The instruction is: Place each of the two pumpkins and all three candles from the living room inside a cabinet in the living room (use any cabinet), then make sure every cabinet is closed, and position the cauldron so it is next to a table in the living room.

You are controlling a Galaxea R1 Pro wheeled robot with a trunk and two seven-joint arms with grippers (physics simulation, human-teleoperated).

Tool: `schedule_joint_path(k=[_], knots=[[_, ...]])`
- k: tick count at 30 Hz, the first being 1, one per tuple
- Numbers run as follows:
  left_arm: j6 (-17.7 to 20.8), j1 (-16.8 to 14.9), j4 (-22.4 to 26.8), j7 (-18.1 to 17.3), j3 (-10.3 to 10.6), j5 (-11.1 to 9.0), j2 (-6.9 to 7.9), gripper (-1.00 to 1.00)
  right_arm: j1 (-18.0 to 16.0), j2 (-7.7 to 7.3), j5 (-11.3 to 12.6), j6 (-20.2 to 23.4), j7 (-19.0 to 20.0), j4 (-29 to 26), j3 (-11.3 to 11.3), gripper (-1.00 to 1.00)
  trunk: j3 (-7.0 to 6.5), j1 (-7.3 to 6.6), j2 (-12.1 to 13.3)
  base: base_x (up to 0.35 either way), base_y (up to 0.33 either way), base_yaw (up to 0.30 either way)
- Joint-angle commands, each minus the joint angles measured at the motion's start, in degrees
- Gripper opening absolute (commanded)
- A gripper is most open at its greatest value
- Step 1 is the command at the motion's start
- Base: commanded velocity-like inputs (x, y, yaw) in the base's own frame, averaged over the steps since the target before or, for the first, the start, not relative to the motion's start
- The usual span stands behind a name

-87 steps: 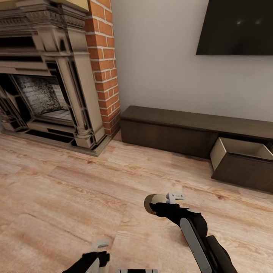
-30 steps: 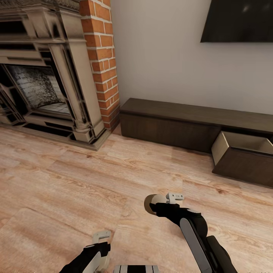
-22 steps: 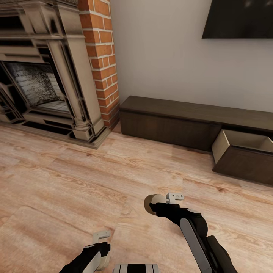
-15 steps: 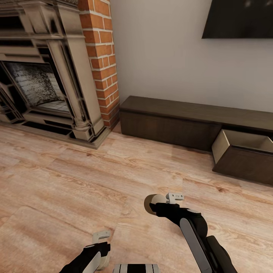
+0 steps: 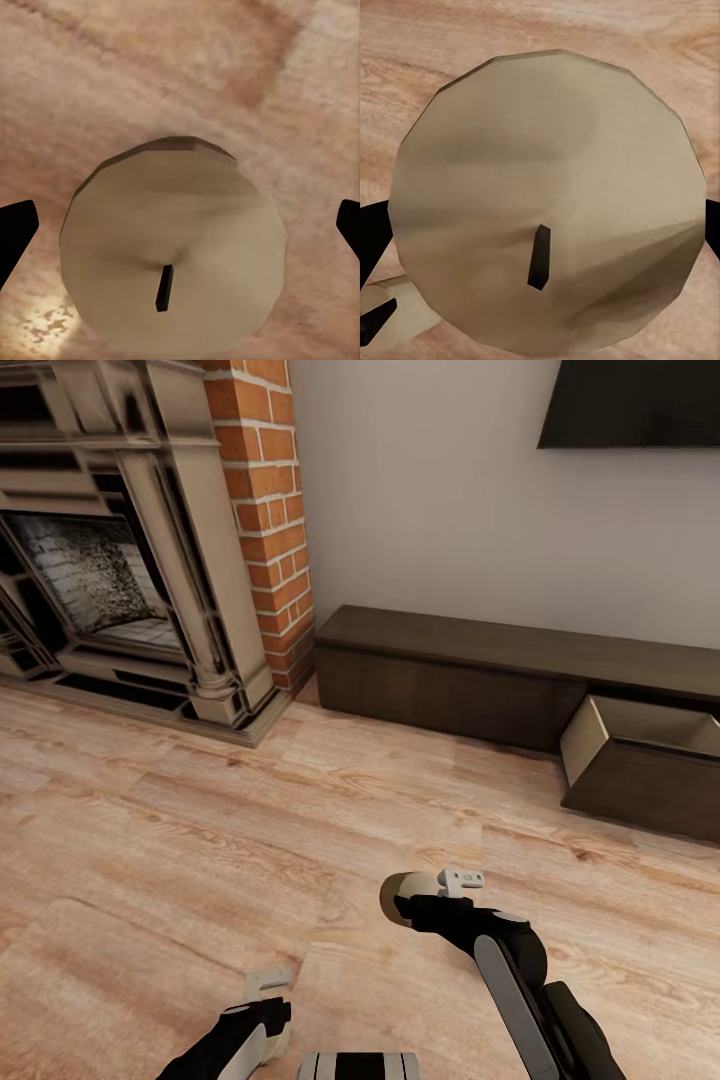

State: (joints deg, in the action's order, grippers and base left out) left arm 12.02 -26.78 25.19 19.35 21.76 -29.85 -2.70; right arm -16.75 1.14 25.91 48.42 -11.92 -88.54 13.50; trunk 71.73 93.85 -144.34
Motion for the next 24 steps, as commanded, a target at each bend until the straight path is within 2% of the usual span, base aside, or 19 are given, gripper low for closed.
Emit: schedule_joint_path(k=[1, 4, 15, 18, 24], knots=[[0.18, -0.03, 0.12, 0.51, 0.48, -0.47, 0.06, 1.0, -0.03, 0.0, 0.63, 0.14, -0.65, -0.06, 0.06, -1.0, 0.27, 0.01, -0.03, 0.0, 0.0, 0.0], [0.11, -0.03, 0.12, 0.55, 0.48, -0.47, 0.06, 1.0, -0.03, 0.05, 0.63, 0.13, -0.65, -0.06, 0.1, -1.0, 0.93, 0.09, -0.07, 0.0, 0.0, 0.0], [-0.16, -0.01, 0.12, 1.76, 0.48, -0.51, 0.06, 1.0, -0.03, 0.09, 0.63, 0.16, -0.65, -0.08, 0.16, -1.0, 0.93, 0.09, -0.07, 0.0, 0.0, 0.0], [-0.26, 0.03, 0.12, 2.7, 0.48, -0.49, 0.06, 1.0, -0.03, 0.09, 0.63, 0.14, -0.65, -0.09, 0.14, -1.0, 1.6, 0.17, -0.11, 0.0, 0.0, 0.0], [-0.32, 0.06, 0.12, 3.35, 0.48, -0.46, 0.06, 1.0, -0.03, 0.09, 0.63, 0.14, -0.65, -0.09, 0.2, -1.0, 1.6, 0.17, -0.11, 0.0, 0.0, 0.0]])
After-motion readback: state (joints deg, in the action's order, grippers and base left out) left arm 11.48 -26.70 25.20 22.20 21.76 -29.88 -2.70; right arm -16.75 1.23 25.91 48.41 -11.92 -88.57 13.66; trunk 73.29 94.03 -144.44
